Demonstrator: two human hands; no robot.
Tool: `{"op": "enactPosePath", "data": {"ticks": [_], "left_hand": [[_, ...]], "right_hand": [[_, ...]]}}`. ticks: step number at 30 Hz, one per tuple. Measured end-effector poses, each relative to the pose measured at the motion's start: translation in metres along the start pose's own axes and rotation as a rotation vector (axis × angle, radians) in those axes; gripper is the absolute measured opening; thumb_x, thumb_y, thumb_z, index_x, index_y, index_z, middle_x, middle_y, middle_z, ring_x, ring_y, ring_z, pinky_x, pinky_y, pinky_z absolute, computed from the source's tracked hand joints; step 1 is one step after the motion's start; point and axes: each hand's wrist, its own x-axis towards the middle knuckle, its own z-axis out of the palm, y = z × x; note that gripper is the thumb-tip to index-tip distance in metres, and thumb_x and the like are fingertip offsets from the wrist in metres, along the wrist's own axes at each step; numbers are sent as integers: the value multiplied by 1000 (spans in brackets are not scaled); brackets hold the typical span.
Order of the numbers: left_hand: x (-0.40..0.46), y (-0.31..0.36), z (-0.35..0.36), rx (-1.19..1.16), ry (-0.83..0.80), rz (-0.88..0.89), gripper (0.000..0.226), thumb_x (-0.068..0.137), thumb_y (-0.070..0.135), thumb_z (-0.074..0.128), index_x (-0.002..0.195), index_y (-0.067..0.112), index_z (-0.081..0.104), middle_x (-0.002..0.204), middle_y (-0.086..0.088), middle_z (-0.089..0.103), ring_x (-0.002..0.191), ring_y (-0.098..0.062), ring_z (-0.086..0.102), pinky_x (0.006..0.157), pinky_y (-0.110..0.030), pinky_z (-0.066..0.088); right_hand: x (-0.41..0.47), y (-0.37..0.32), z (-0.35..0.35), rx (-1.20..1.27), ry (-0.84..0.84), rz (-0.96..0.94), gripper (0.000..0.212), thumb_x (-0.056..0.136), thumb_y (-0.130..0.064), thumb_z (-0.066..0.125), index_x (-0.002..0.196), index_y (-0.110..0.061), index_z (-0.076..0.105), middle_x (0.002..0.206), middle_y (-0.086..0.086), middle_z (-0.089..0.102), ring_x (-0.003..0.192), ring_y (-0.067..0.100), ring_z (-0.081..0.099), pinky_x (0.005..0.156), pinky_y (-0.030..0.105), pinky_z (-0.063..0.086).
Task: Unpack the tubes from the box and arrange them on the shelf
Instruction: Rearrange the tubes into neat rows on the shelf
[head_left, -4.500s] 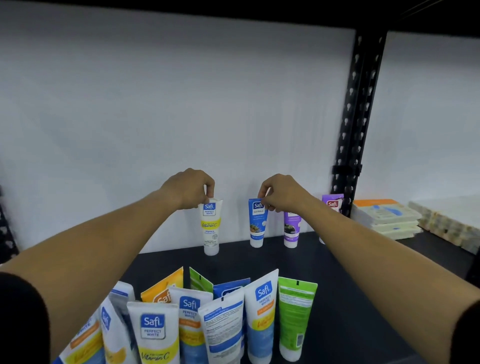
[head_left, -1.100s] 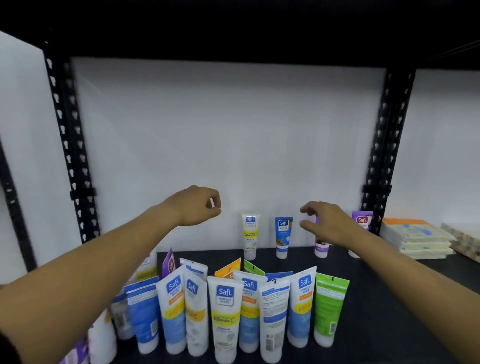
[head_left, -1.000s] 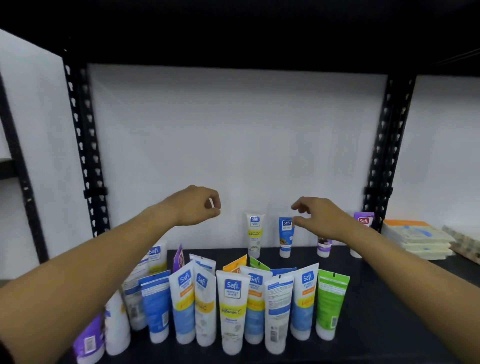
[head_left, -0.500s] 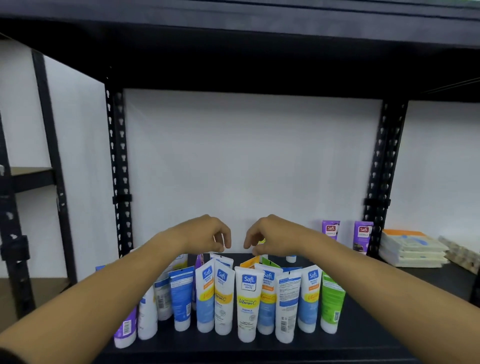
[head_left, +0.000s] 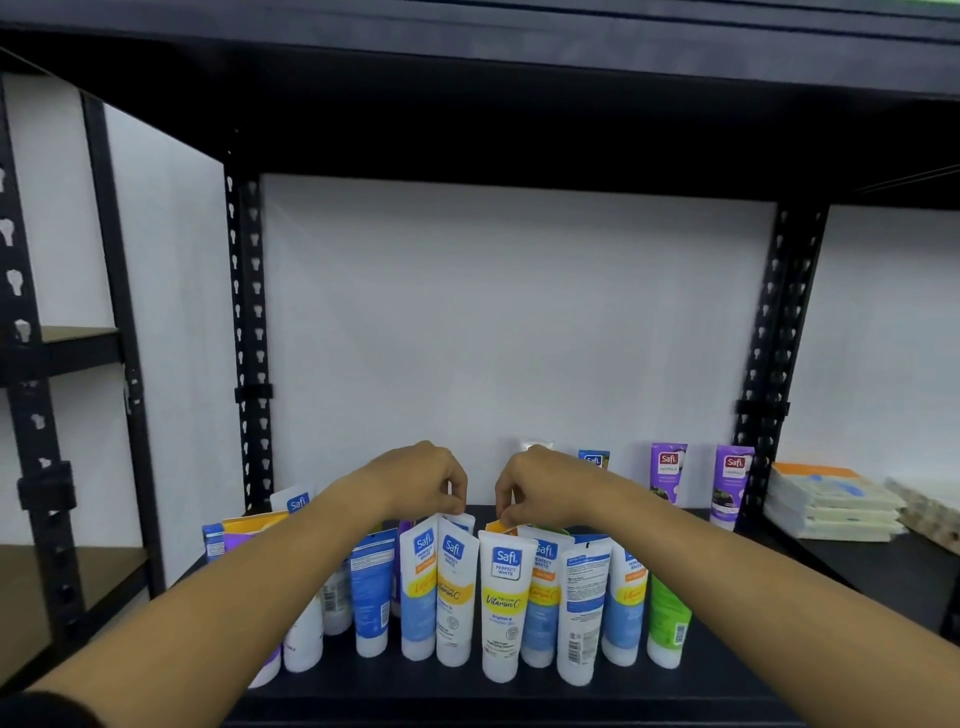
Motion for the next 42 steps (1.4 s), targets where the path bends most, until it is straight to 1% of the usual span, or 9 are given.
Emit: {"op": "enactPosePath", "data": {"ticks": [6,8,12,16,19,24,29,35,42], "left_hand": [[0,-1,0,-43,-2,-4,24,96,36,58,98,18,73,83,14,62,74,-6,60,74,-25,51],[1,0,1,-35,8,-2,25,97,36,57,97,17,73,85,12,65,73,-6,60,72,-23,48],[6,-2,3,-33,10,-20,20,93,32,63,97,16,75,94,6,73,80,-8,64,78,-29,56],[12,-5,8,-44,17,-22,9,90,20,68,98,19,69,94,9,66,90,-10,63,81,-26,54],[17,-4,11,-77,43,-48,18,89,17,69,102,26,60,100,3,67,87,-12,65,77,-27,56],[24,-3,14,-63,3,-99,35,88,22,72,118,25,56,108,1,68,87,-15,67,75,-27,56],[30,-2,15,2,-28,-83,26,87,23,73,110,25,62,104,3,67,88,-16,68,71,-24,54],[35,0,9,74,-23,-49,25,86,23,73,109,23,63,88,10,56,80,-11,59,62,-21,42],[44,-12,-28,50,89,-52,23,86,18,74,106,23,64,88,7,60,70,-5,57,75,-30,54]], "right_hand": [[3,4,2,5,6,19,16,93,-26,65,104,-18,76,104,-4,68,89,10,57,87,33,56],[3,5,2,-9,17,27,15,93,-25,65,102,-19,75,101,-3,68,87,10,57,85,32,56],[5,9,4,-37,92,53,9,91,-21,61,89,-18,69,85,-3,62,83,14,59,72,27,49],[8,12,8,23,90,65,12,93,-21,61,96,-15,71,95,1,68,86,15,61,74,25,51],[11,15,11,56,63,70,12,92,-24,65,100,-17,72,102,0,69,90,14,63,77,25,53],[17,20,15,76,41,81,16,90,-28,71,103,-19,74,105,-2,70,90,13,66,83,30,58],[22,22,16,82,21,72,16,90,-28,71,103,-19,74,107,-2,70,91,14,66,84,30,58],[26,29,11,97,24,53,14,89,-24,71,100,-16,74,93,-8,62,88,13,62,83,30,55],[39,49,-25,97,120,69,5,88,-22,71,92,-20,74,88,-10,62,85,12,63,80,31,54]]}}
